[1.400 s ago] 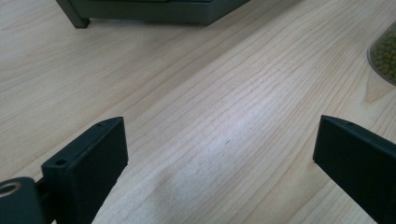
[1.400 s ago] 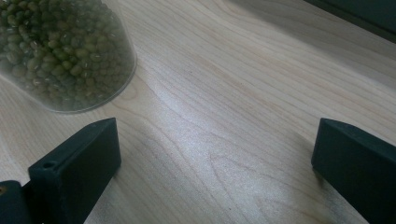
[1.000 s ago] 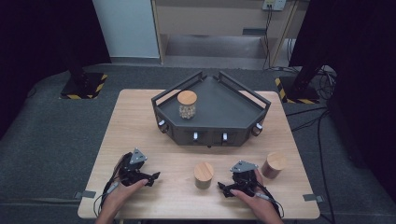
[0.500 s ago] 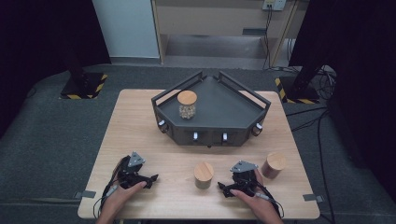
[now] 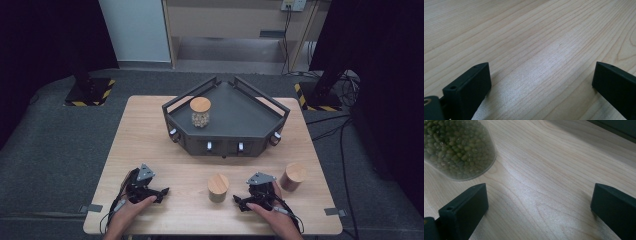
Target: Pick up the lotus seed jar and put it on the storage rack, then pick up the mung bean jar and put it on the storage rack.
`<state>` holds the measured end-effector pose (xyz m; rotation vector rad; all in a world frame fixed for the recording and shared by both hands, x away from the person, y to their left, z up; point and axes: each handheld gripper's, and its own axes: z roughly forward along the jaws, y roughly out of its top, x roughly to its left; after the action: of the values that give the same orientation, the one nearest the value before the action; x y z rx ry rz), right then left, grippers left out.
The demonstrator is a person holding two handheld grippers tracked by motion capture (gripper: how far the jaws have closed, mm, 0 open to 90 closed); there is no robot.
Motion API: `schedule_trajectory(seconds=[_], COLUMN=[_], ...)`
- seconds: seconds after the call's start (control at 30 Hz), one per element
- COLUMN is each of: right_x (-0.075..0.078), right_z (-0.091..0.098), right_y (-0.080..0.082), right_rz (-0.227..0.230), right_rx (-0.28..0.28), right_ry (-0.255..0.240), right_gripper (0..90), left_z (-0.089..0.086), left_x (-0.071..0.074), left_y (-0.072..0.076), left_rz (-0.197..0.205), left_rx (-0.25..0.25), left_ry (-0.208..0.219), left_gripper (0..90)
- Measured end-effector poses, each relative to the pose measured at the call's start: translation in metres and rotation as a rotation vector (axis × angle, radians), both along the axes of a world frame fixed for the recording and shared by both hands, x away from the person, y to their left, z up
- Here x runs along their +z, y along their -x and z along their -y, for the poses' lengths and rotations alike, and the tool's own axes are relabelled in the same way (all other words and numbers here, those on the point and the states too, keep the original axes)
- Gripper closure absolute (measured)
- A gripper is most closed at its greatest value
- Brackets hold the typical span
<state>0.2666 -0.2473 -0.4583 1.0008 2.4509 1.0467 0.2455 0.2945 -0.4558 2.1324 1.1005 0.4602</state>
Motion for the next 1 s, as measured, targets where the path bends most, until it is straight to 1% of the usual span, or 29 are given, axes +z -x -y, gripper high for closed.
schedule_trajectory(seconds=[0.4, 0.5, 0.57, 0.63, 0.8, 1.0], right_x=[0.000, 0.002, 0.004, 0.006, 0.009, 0.015], right_z=[0.000, -0.001, -0.001, -0.004, -0.006, -0.005], right_y=[0.000, -0.001, 0.000, 0.002, 0.007, 0.011], right_rz=[-0.001, -0.009, -0.016, -0.015, -0.008, -0.013], right_rx=[0.001, 0.000, 0.011, 0.024, 0.041, 0.062], right_ry=[0.000, 0.002, 0.005, 0.018, 0.015, 0.003], right_gripper=[1.6, 2.7, 3.0, 3.1, 3.0, 3.2], left_z=[0.000, 0.000, 0.000, 0.000, 0.000, 0.000], left_x=[0.000, 0.000, 0.000, 0.000, 0.000, 0.000], left_y=[0.000, 0.000, 0.000, 0.000, 0.000, 0.000], left_rz=[0.001, 0.000, 0.000, 0.000, 0.000, 0.000], left_rx=[0.003, 0.002, 0.002, 0.002, 0.002, 0.003], left_ry=[-0.001, 0.000, 0.000, 0.000, 0.000, 0.000], left_gripper=[0.6, 0.6, 0.6, 0.6, 0.6, 0.5])
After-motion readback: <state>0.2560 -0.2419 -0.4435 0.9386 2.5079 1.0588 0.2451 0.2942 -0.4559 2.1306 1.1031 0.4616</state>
